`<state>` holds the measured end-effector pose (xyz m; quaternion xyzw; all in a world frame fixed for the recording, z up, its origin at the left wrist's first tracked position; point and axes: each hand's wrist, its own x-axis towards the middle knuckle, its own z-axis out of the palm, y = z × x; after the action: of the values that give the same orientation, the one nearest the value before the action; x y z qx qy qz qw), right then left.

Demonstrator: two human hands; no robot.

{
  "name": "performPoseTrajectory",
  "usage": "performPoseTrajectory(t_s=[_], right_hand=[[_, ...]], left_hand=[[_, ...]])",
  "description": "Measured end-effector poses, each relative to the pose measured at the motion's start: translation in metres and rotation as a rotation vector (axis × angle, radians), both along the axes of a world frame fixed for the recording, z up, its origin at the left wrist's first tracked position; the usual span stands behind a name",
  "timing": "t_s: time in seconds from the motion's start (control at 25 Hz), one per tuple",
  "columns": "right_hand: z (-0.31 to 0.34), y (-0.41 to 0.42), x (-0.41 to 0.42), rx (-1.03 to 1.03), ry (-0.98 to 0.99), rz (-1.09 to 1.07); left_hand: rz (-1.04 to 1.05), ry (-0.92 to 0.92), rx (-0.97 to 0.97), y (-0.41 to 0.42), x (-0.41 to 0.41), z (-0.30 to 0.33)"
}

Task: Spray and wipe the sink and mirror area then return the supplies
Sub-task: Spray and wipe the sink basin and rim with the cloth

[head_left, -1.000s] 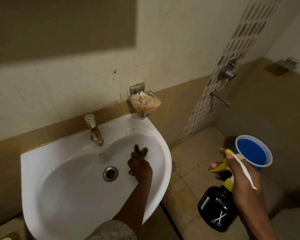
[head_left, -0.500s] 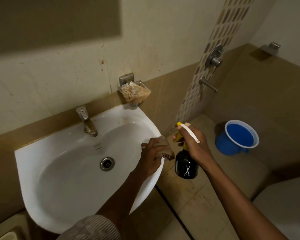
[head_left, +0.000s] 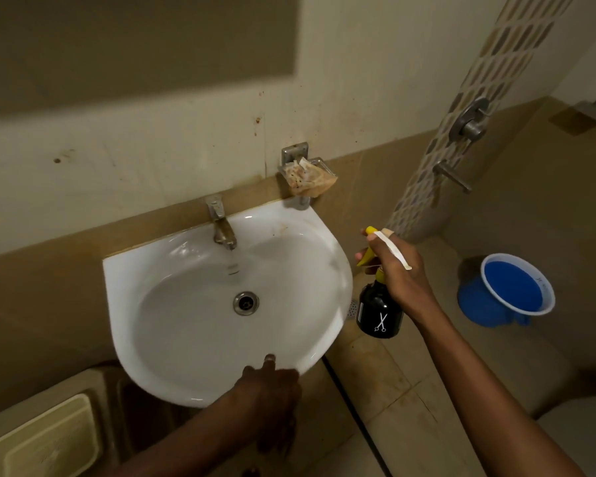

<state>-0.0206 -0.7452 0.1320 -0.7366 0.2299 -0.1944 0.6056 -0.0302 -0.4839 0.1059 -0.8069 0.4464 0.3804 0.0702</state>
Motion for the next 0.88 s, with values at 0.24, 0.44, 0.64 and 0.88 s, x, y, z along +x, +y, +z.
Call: performPoseTrajectory(t_s=[0.24, 0.44, 0.64, 0.88], right_hand=[[0.008, -0.005, -0.008, 0.028, 0.000, -0.022], [-0.009, 0.000, -0.019, 0.012, 0.035, -0.024], [-0.037, 0.016, -0.017, 0.046, 0.112, 0.015], [-0.046, 0.024, -0.007, 0.103, 0.170, 0.011]], left_hand=[[0.471, 0.484, -0.135, 0.026, 0.082, 0.021], [1.069, 0.391, -0.840, -0.015, 0.133, -0.044], [0.803, 0.106, -0.826, -0.059, 0.104, -0.146], [0.561, 0.010, -0.658, -0.029, 0.097, -0.147]])
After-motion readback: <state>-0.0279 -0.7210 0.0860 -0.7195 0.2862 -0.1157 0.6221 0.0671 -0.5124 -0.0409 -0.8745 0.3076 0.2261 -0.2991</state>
